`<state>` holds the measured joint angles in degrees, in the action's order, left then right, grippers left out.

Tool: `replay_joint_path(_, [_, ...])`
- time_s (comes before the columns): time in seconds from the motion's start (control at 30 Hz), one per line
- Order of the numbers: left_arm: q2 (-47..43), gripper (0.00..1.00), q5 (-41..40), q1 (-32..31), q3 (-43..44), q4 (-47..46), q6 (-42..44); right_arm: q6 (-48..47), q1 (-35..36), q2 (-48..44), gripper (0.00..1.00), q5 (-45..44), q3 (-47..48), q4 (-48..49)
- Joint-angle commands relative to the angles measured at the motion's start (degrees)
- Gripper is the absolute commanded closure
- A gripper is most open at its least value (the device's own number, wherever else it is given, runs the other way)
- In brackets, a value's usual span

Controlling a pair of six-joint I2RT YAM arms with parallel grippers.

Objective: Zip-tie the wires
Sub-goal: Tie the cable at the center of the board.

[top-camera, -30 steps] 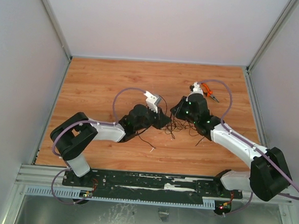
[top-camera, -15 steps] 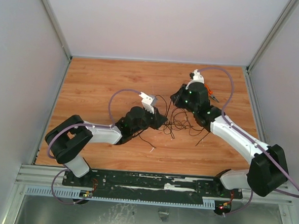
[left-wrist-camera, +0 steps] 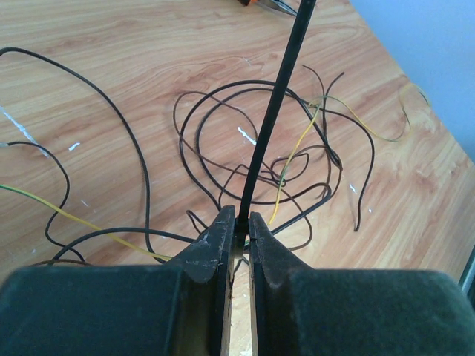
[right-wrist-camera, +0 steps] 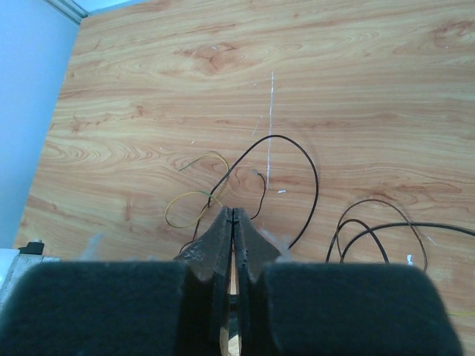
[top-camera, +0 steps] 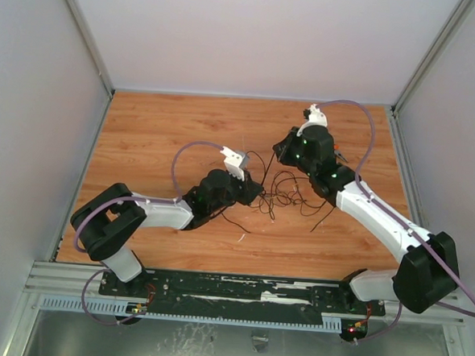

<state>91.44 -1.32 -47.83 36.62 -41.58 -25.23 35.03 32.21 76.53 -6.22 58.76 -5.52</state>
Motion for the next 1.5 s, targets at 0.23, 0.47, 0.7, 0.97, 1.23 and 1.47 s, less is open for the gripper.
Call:
replay_joint_path(0.23, [-1.3,1.0,-1.1,0.3,0.1,7.3,2.5,-1.2,-1.2,-5.2,1.0,-4.5,3.8,5.7])
replay_joint_path(0.47, [-0.9,1.0,-1.1,0.5,0.3,7.5,2.5,-1.9,-1.5,-7.0,1.0,-5.6,4.5,5.5])
replay_joint_path(0.7, [-0.9,1.0,-1.2,0.8,0.4,7.8,2.5,-3.2,-2.7,-8.9,1.0,-6.6,5.9,4.7])
replay_joint_path(0.97, [-1.2,1.0,-1.5,1.1,0.3,8.1,2.5,-3.5,-3.8,-10.5,1.0,-6.9,6.1,4.1])
replay_joint_path(1.23, [-2.5,1.0,-2.7,1.5,0.9,9.5,2.3,-5.6,-4.1,-11.1,1.0,2.4,3.5,8.3])
replay_joint_path(1.47, [-6.8,1.0,-3.5,4.2,4.0,17.0,1.0,-9.3,-5.4,-14.5,0.64,10.5,-0.4,6.8])
